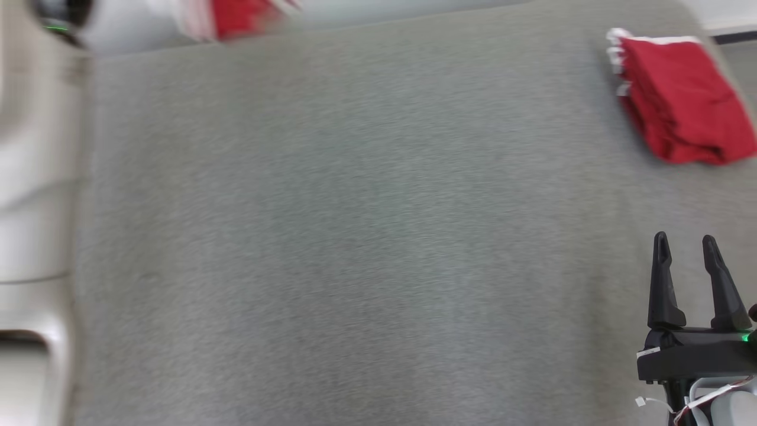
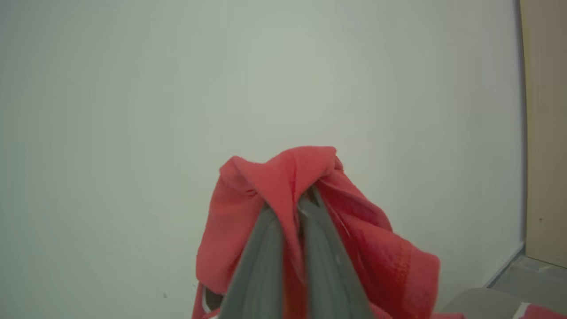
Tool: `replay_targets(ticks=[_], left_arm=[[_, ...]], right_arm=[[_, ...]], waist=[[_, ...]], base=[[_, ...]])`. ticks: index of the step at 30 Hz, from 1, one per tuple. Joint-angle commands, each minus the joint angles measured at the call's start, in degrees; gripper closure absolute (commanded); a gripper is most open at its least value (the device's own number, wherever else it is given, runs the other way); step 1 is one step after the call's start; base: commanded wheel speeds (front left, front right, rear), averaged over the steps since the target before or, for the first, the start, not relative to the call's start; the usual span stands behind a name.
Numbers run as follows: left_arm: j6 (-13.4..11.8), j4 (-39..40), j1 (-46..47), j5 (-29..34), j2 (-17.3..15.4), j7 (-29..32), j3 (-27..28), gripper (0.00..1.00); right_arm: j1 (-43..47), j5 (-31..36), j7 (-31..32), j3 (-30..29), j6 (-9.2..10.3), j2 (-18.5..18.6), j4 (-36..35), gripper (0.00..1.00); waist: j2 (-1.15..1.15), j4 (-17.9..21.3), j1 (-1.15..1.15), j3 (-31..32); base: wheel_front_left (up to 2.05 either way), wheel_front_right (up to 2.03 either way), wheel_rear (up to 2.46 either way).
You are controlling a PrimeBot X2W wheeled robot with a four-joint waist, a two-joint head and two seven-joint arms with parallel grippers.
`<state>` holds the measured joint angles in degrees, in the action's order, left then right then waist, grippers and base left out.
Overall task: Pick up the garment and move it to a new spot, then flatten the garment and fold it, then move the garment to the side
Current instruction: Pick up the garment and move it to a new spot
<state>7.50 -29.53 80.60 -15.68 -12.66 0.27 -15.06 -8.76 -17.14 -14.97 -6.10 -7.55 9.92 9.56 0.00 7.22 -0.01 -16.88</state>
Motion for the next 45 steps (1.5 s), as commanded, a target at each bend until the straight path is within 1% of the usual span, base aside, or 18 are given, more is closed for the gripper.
replay_targets(ticks=[1, 4, 6, 9, 12, 18, 23, 24, 27, 30, 31, 36, 41, 45], left_arm=[[-0.1, 1.1, -0.7, -1.4, 1.6, 0.6, -0.9, 1.0], [-0.1, 3.5, -3.3, -3.6, 5.1, 0.9, -2.3, 1.0], [-0.4, 5.0, -5.7, -4.3, 6.6, 0.8, -3.4, 1.0], [-1.4, 7.1, -11.0, -5.9, 8.2, 0.7, -5.1, 1.0], [-2.9, 9.3, -17.5, -7.4, 8.9, 0.6, -6.6, 1.0], [-6.6, 12.2, -33.1, -10.4, 9.1, -0.9, -7.7, 1.0], [-9.4, 12.0, -46.1, -11.5, 7.2, -3.5, -6.3, 1.0], [-9.4, 12.0, -46.1, -11.5, 7.2, -3.5, -6.3, 1.0], [-10.6, 11.7, -52.1, -11.6, 5.4, -5.1, -5.5, 1.0], [-11.0, 11.4, -56.5, -12.7, 5.0, -6.4, -4.9, 0.99], [-11.2, 11.6, -58.1, -12.9, 4.9, -7.3, -4.8, 0.0], [-11.6, 14.3, -59.6, -13.1, 4.8, -10.6, -3.8, 0.0], [-11.8, 17.8, -61.0, -12.7, 2.5, -12.9, -1.7, 0.0], [-12.7, 21.1, -63.4, -11.9, 0.3, -14.5, 1.2, 0.0]], right_arm=[[0.1, -0.2, -0.3, -0.3, 0.14, -0.5, 0.1, 0.0], [0.2, -0.3, -0.3, -0.5, 0.14, -1.3, 0.4, 0.0], [0.5, -0.1, -0.3, -0.6, 0.14, -1.8, 0.4, 0.0], [0.8, 0.3, -0.3, -0.8, 0.14, -2.2, 0.4, 0.0], [1.3, 0.5, -0.3, -1.6, 0.14, -2.5, 0.2, 0.0], [1.2, 0.7, -0.3, -1.6, 0.14, -2.7, 0.6, 0.0], [0.7, 0.8, -0.3, -0.6, 0.14, -2.6, 1.1, 0.0], [0.7, 0.8, -0.3, -0.6, 0.14, -2.6, 1.1, 0.0], [0.7, 0.8, -0.3, -0.2, 0.14, -2.4, 1.4, 0.0], [1.1, 0.9, -0.3, 0.0, 0.14, -2.3, 1.7, 0.0], [1.5, 0.9, -0.3, -0.1, 0.14, -2.1, 1.9, 0.0], [2.2, 0.7, -0.3, -0.4, 0.14, -1.4, 1.9, 0.0], [3.2, 0.7, -0.3, -0.5, 0.14, -0.8, 1.5, 0.0], [3.8, 1.0, -0.3, -0.1, 0.14, -0.6, 1.1, 0.0]], waist=[[0.0, 4.9, 0.01, 2.4], [0.0, 7.0, 0.01, 2.8], [0.0, 8.0, 0.01, 2.9], [0.0, 8.7, 0.01, 3.0], [0.0, 8.4, 0.01, 3.1], [0.0, 5.9, 0.01, 3.1], [0.0, 4.3, 0.01, 3.3], [0.0, 4.3, 0.01, 3.3], [0.0, 3.5, 0.01, 3.7], [0.0, 2.5, 0.01, 4.2], [0.0, 1.8, 0.01, 4.7], [0.0, -0.7, 0.01, 6.3], [0.0, -3.5, 0.01, 7.8], [0.0, -5.4, 0.01, 9.1]], base=[[0.0, 0.0, 0.0], [0.0, 0.0, 0.0], [0.0, 0.0, 0.0], [0.0, 0.0, 0.0], [0.0, 0.0, 0.0], [0.0, 0.0, 0.0], [0.0, 0.0, 0.0], [0.0, 0.0, 0.0], [0.0, 0.0, 0.0], [0.0, 0.0, 0.0], [0.0, 0.0, 0.0], [0.0, 0.0, 0.0], [0.0, 0.0, 0.0], [0.0, 0.0, 0.0]])
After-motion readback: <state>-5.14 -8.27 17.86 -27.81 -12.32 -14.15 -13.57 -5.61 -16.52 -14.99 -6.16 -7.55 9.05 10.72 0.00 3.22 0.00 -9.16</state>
